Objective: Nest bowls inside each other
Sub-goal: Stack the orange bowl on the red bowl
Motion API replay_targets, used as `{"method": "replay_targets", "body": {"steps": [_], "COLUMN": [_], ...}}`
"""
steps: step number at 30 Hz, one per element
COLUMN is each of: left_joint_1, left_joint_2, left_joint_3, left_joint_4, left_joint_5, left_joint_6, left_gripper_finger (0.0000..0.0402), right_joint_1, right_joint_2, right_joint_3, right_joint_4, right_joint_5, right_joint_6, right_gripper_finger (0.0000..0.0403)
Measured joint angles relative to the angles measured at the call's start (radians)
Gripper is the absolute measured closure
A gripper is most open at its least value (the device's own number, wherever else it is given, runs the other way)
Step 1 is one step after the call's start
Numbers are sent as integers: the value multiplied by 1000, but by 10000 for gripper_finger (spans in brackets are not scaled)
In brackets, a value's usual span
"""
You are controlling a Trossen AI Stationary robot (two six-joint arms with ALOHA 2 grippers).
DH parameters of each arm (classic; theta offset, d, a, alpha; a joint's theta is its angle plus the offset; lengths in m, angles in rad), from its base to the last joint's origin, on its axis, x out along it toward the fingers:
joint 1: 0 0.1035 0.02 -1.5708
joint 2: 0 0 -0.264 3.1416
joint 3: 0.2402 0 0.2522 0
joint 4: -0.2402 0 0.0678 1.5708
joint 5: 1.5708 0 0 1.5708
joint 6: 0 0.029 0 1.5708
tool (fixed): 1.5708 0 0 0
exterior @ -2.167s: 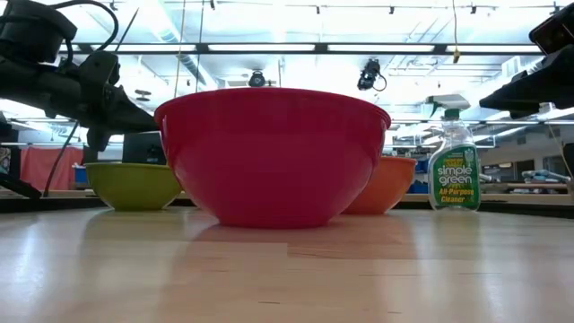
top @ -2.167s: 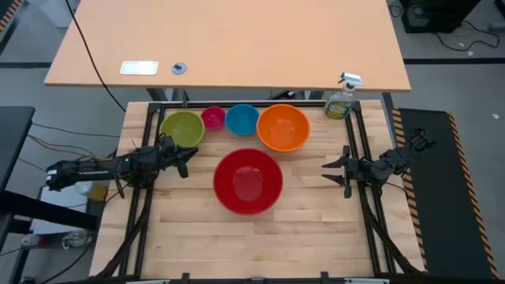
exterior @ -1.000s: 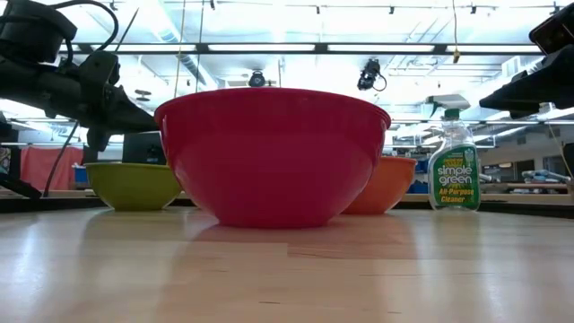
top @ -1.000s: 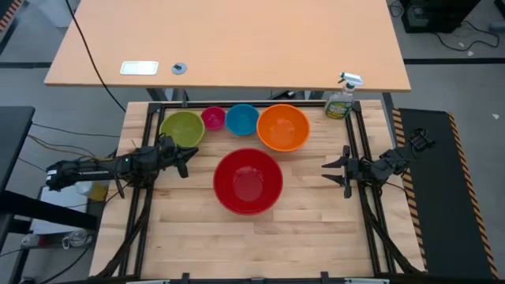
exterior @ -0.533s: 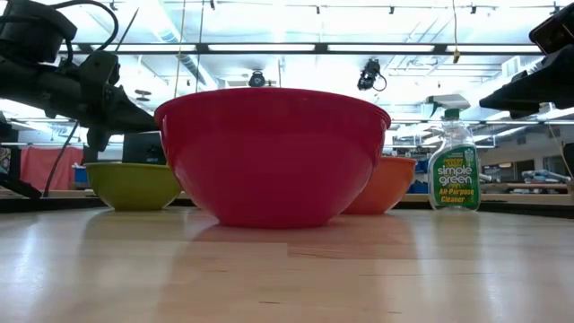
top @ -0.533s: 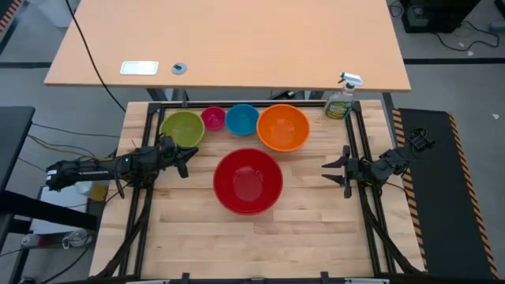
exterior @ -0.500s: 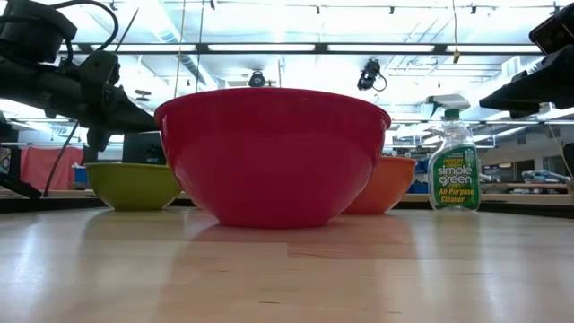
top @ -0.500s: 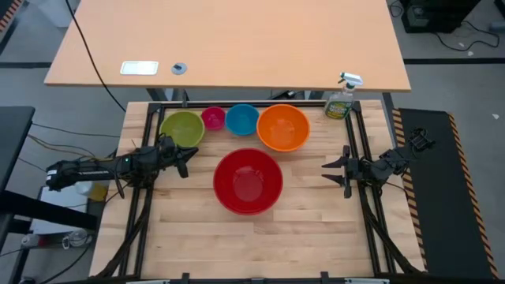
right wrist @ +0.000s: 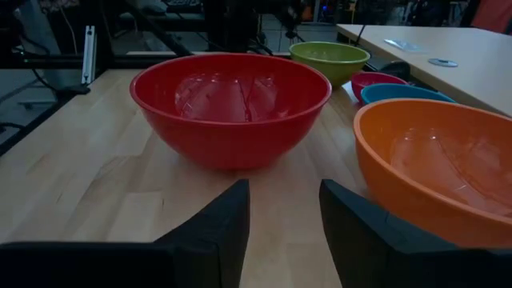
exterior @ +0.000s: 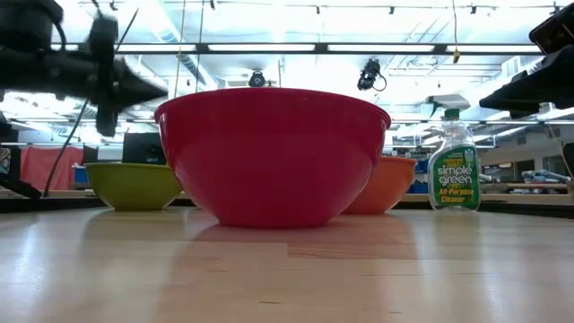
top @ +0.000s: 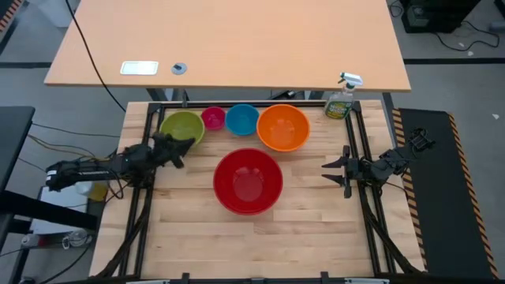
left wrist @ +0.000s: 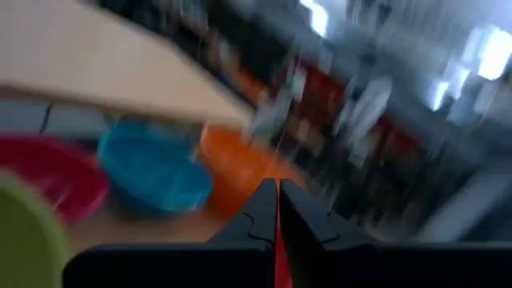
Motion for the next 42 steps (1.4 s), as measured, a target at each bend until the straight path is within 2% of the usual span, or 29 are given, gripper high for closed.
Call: {"method": "replay_targets", "body": {"steps": [4,7,11,17,19,23,26,29,32,35,38,42], "left_joint_1": [9,11,11,11,11,12,12,11,14,32,56,84], "left_joint_2": [-1,0,0,-1,0,5,50,139,235,321,395,468], "left_joint_3": [1,1,1,1,0,27,128,288,452,593,712,843], "left_joint_4": [217,339,465,523,527,546,444,209,-24,-222,-369,-564], "left_joint_5": [-67,-77,-79,-80,-90,-133,-92,-75,-75,-59,0,57], "left_joint_6": [-75,-79,-83,-80,-79,-87,-91,-52,-46,-54,-62,-52], "left_gripper_finger": [381,381,381,381,381,381,381,381,381,381,381,381], "right_joint_1": [0,0,0,-11,-33,-94,-149,-204,-253,-296,-343,-437], "right_joint_2": [0,0,0,2,4,20,71,150,242,352,479,653], "right_joint_3": [0,0,0,0,0,0,0,0,9,71,181,371], "right_joint_4": [1,17,46,291,391,542,683,839,934,916,853,648], "right_joint_5": [7,100,116,172,216,272,231,156,135,93,22,-25], "right_joint_6": [-1,-79,-107,-110,-38,219,242,207,265,329,300,339], "right_gripper_finger": [242,242,242,242,242,242,242,242,242,242,242,242]}}
